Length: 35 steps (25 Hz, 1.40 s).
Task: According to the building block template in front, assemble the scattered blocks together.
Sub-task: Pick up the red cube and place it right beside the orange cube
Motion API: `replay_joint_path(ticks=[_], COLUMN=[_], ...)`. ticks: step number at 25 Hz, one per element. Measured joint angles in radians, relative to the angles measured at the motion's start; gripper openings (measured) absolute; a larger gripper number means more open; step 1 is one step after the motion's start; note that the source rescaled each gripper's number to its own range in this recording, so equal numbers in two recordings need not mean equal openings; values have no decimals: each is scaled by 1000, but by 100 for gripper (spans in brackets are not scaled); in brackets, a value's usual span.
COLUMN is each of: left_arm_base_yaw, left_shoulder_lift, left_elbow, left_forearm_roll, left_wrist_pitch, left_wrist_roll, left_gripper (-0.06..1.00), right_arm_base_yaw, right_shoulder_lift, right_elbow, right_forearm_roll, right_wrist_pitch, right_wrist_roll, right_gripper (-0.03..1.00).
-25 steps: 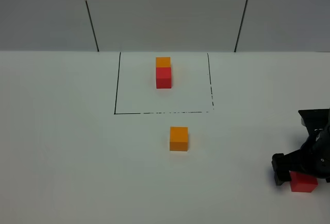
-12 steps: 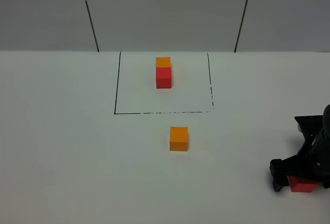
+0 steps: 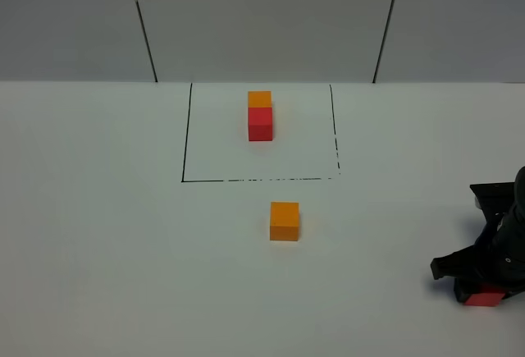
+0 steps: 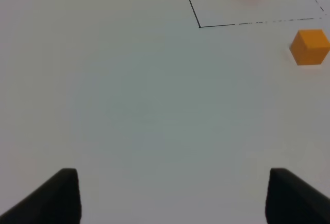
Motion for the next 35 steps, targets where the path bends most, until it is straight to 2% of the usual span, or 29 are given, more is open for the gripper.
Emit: replay_joint_path(ticks=[1, 5, 7, 12, 15, 19, 23, 29, 35], left_arm_base_yaw=[0, 0, 0, 0, 0, 0, 0, 0, 0], left_shoulder_lift=[0, 0, 0, 0, 0, 0, 0, 0, 0], left_elbow=[0, 0, 0, 0, 0, 0, 0, 0, 0], left_forearm_roll=[0, 0, 0, 0, 0, 0, 0, 0, 0], left_wrist_pitch=[0, 0, 0, 0, 0, 0, 0, 0, 0], left_wrist_roll=[0, 0, 0, 0, 0, 0, 0, 0, -1], left_gripper=[92, 92, 92, 92, 92, 92, 92, 92, 92], right_arm_base_yaw=[0, 0, 0, 27, 80, 152, 198, 264, 326], right_shoulder_lift=[0, 2, 11, 24, 24, 26, 59, 173, 249], right_elbow=[0, -8, -38, -191, -289, -368, -439, -569, -638], right_forearm_roll=[-1, -1, 8, 2, -31, -67, -74, -83, -91], right_wrist_pitch=[-1, 12, 62, 271, 345, 371, 395, 482, 474], right_wrist_roll=[-2, -28, -52, -227, -374, -627, -793, -930, -1015], right_gripper=[0, 2, 2, 2, 2, 2, 2, 2, 2])
